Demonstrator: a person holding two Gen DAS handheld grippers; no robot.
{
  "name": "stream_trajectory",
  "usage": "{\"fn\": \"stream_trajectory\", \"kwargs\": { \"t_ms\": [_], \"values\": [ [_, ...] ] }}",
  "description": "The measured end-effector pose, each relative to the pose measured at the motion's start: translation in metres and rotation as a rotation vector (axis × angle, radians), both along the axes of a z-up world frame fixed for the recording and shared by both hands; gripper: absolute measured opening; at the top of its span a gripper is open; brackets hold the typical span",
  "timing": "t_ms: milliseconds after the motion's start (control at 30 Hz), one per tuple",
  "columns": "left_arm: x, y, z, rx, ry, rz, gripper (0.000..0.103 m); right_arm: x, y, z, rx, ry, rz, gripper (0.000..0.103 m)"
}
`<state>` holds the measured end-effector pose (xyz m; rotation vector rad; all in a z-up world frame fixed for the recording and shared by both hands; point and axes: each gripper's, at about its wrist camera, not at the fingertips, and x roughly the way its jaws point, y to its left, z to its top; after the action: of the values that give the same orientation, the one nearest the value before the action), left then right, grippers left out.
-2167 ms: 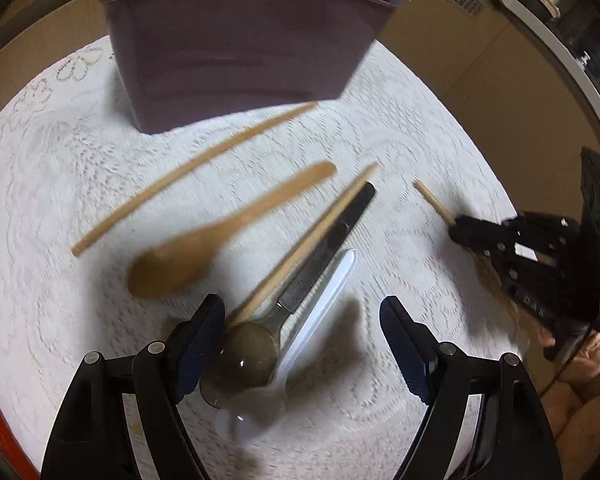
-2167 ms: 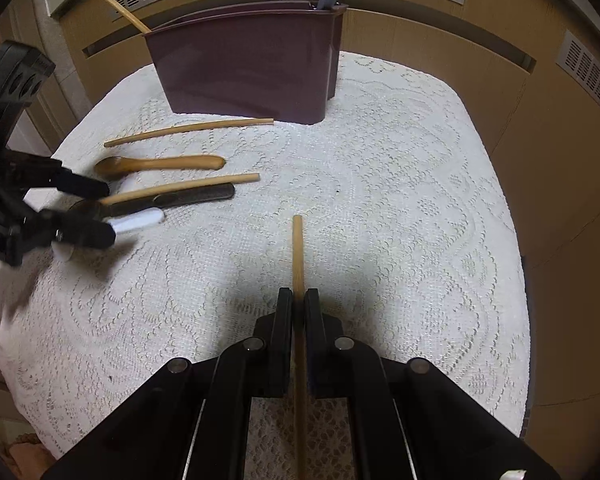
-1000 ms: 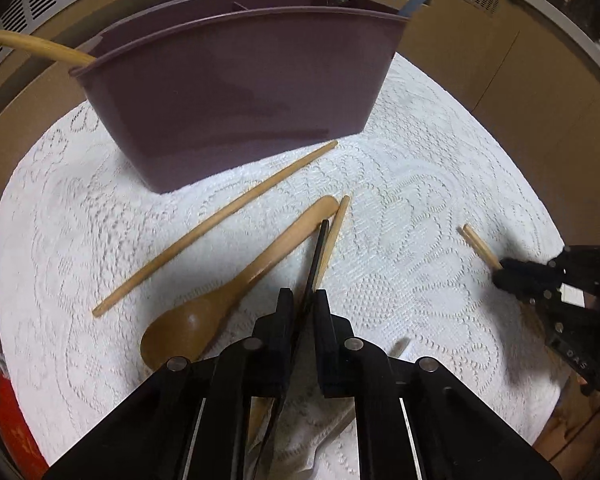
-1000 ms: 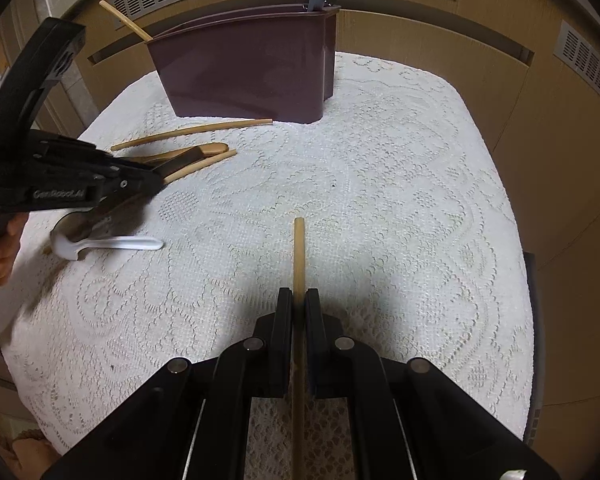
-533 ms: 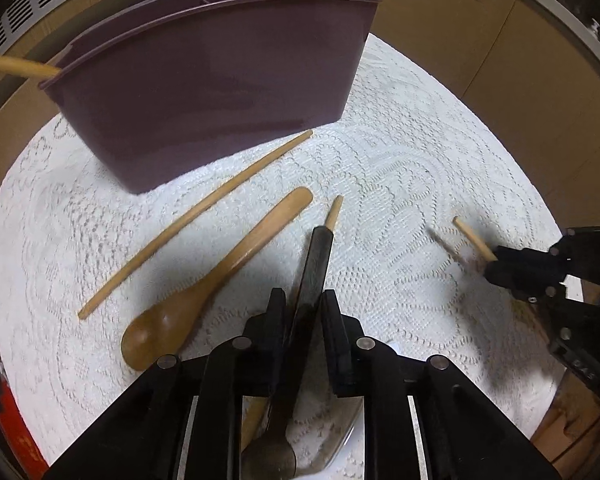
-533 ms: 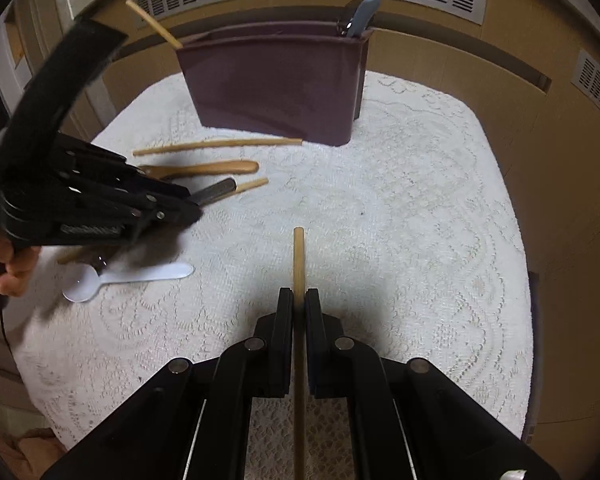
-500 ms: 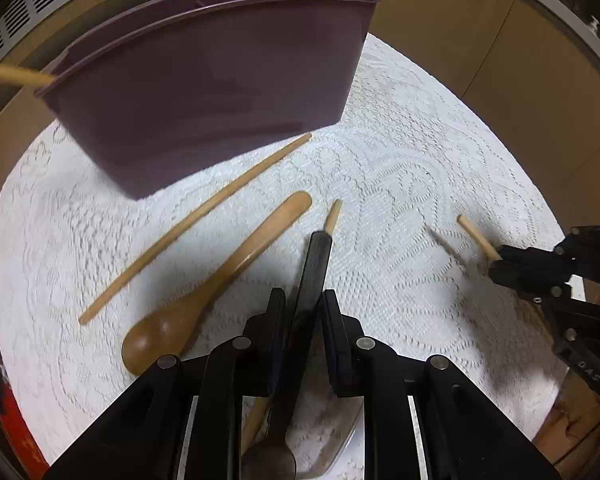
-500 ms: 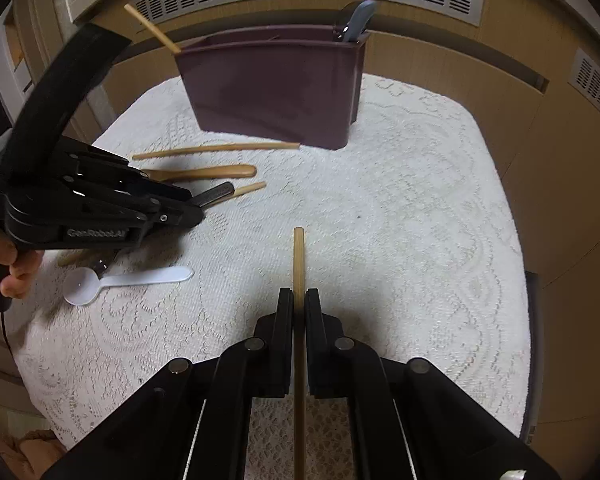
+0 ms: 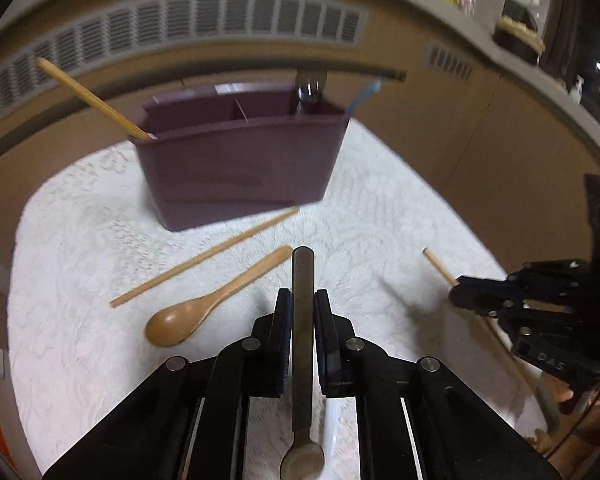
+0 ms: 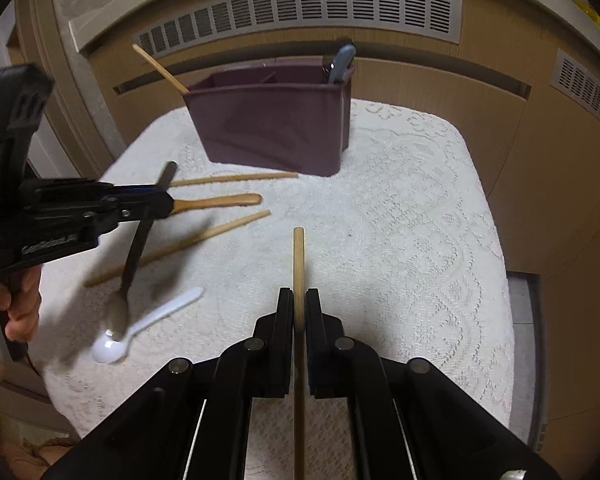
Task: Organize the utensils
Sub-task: 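Grasp the black-handled metal spoon by its handle with the left tool, then lift the black-handled spoon with the left tool while the right tool holds the chopstick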
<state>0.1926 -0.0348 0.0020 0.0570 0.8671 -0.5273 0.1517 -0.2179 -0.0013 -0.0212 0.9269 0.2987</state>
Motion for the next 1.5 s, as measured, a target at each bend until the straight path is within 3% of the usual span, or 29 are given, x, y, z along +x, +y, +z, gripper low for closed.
{"fn": "stream_trajectory", "kwargs": {
  "t_ms": [200, 467, 533, 733, 800, 867, 967, 1100, 1267, 1333, 1400, 1433, 1500],
  "values": [
    [-0.037, 0.032, 0.043, -0.112, -0.134, 0.077, 0.007, -0.012, 0.003, 0.023, 0.019, -0.051, 0.008, 0.005],
    [-0.046, 0.04, 0.06, -0.113, -0.193, 0.092, 0.004, -0.021, 0.011, 0.034, -0.026, -0.088, 0.019, 0.005],
    [-0.041, 0.039, 0.057, -0.094, -0.173, 0.095, 0.004, -0.019, 0.012, 0.029, -0.046, -0.078, 0.026, 0.005],
    [-0.002, 0.016, 0.004, 0.008, 0.064, 0.06, 0.009, 0.007, 0.002, -0.014, -0.057, 0.017, -0.017, 0.005],
    [0.009, 0.005, -0.016, 0.021, 0.13, 0.032, 0.017, 0.016, -0.002, -0.028, -0.054, 0.045, -0.04, 0.005],
    [0.02, -0.007, -0.031, 0.036, 0.161, 0.023, 0.032, 0.019, -0.003, -0.035, -0.053, 0.053, -0.04, 0.005],
    [0.034, -0.025, -0.041, 0.105, 0.139, 0.013, 0.046, 0.022, -0.001, -0.04, -0.095, 0.041, -0.028, 0.006],
    [0.053, -0.038, -0.047, 0.182, 0.121, 0.019, 0.046, 0.026, -0.004, -0.042, -0.087, 0.066, 0.008, 0.009],
    [0.066, -0.036, -0.062, 0.161, 0.181, 0.027, 0.044, 0.024, -0.018, -0.039, -0.022, 0.065, 0.014, 0.017],
    [0.063, -0.037, -0.065, 0.163, 0.143, 0.024, 0.044, 0.025, -0.02, -0.041, -0.022, 0.076, 0.025, 0.017],
    [0.058, -0.042, -0.066, 0.182, 0.104, 0.011, 0.035, 0.028, -0.017, -0.045, -0.021, 0.088, 0.033, 0.017],
    [0.058, -0.043, -0.066, 0.166, 0.102, 0.005, 0.019, 0.031, -0.015, -0.046, -0.021, 0.091, 0.031, 0.017],
    [0.06, -0.04, -0.065, 0.116, 0.124, 0.021, 0.013, 0.04, -0.01, -0.049, -0.027, 0.097, 0.027, 0.017]
  ]
}}
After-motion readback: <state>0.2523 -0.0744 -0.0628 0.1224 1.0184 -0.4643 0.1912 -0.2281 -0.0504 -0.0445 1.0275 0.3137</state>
